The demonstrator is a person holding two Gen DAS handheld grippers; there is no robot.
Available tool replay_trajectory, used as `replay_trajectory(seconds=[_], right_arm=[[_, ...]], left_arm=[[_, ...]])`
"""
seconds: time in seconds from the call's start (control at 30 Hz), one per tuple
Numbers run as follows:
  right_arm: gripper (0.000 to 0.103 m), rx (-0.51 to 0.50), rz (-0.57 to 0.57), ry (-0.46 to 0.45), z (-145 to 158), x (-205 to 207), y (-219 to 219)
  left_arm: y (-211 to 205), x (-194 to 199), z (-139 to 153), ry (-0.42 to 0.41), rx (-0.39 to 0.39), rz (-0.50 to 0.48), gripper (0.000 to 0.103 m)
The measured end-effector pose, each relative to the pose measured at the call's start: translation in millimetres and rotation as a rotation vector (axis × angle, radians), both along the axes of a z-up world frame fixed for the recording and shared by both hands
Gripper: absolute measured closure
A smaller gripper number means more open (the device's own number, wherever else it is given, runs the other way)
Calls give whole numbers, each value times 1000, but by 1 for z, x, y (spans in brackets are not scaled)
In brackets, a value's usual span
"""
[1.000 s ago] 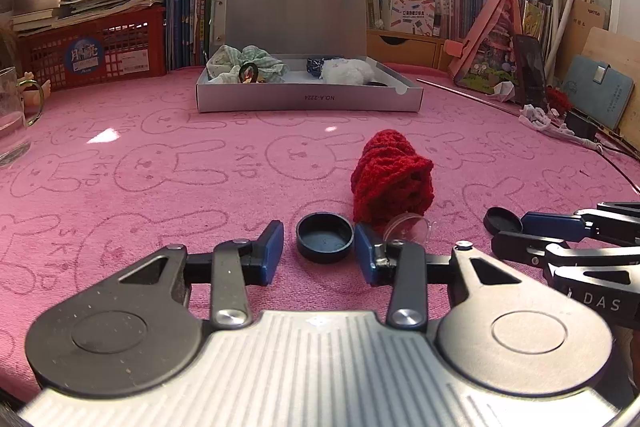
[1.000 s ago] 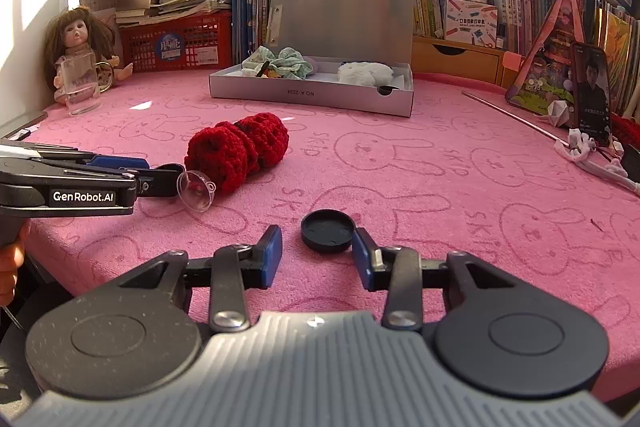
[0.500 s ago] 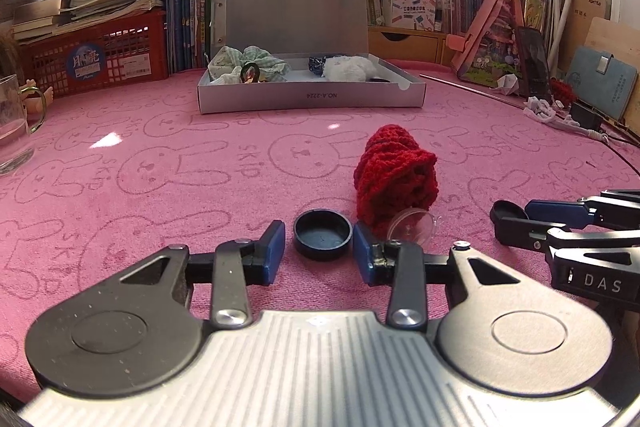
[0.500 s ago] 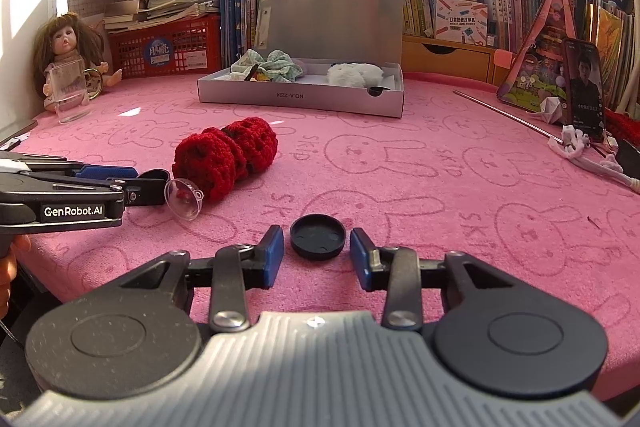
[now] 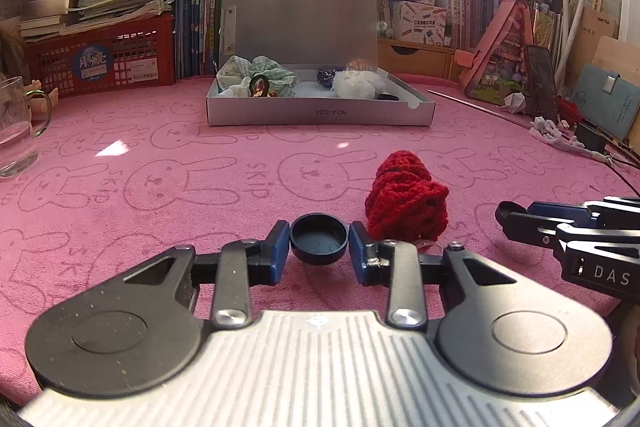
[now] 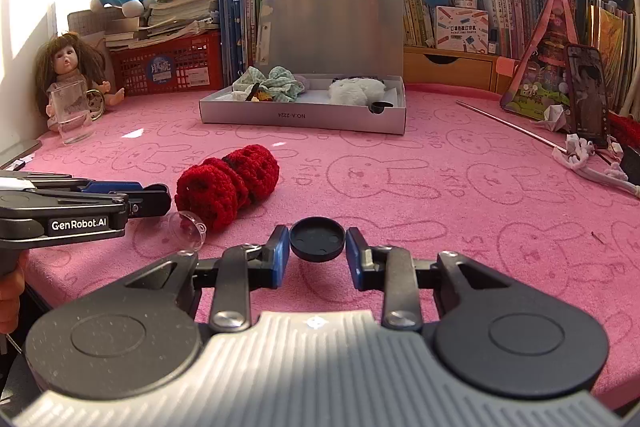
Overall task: Organize objects
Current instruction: 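Close left tool on black lid while right tool closes on another black lid, then carry both black lids into the white box and open both tools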
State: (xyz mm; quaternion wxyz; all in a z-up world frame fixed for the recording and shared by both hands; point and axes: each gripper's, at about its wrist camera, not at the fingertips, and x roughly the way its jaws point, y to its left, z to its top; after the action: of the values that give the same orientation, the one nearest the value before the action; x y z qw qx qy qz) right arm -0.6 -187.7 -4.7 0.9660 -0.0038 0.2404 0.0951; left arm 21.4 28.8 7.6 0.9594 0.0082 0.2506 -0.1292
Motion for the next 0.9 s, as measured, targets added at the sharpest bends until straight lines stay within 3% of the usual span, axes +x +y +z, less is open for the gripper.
replay_trajectory(seconds=[0.5, 0.7, 0.9], right_arm=[[67, 39, -15, -63, 28, 39, -11], [67, 49, -18, -89, 42, 61, -15], [67, 67, -14, -76, 48, 83, -19]], left_arm=[[4, 43, 36, -61, -16, 32, 65], [8, 70, 45, -30, -69, 44, 65], [6, 91, 51, -39, -57, 38, 65]])
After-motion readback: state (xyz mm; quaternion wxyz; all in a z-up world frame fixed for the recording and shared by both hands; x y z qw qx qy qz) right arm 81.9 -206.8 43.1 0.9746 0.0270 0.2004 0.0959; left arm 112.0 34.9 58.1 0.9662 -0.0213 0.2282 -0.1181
